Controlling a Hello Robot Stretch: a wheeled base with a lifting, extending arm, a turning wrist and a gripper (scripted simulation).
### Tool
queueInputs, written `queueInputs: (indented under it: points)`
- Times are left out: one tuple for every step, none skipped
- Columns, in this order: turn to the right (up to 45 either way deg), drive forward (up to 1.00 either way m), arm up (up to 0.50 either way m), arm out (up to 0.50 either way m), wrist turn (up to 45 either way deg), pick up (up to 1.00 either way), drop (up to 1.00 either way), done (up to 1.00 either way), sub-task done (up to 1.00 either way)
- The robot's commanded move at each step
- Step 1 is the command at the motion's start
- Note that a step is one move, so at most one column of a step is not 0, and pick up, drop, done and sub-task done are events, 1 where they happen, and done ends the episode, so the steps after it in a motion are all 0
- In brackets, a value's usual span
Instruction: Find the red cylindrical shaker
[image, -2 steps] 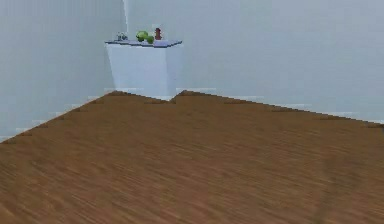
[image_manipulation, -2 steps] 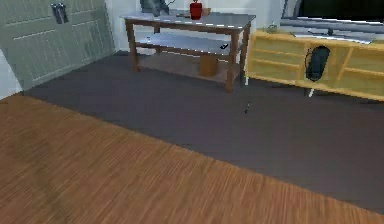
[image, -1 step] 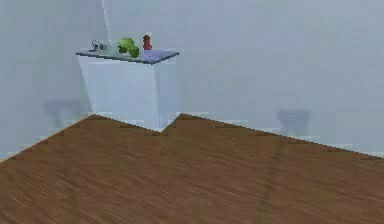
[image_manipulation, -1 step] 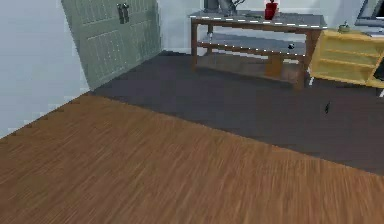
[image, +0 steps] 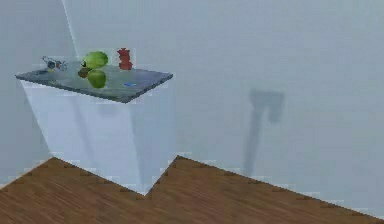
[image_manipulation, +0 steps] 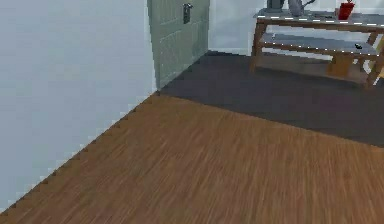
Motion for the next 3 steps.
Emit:
queueInputs:
  points:
    - [0.0, 0.85, 0.0, 0.0, 0.0, 0.0, 0.0, 0.0, 0.0]
    - [-30.0, 0.0, 0.0, 0.0, 0.0, 0.0, 0.0, 0.0, 0.0]
    - [0.0, 0.0, 0.0, 0.0, 0.0, 0.0, 0.0, 1.0, 0.0]
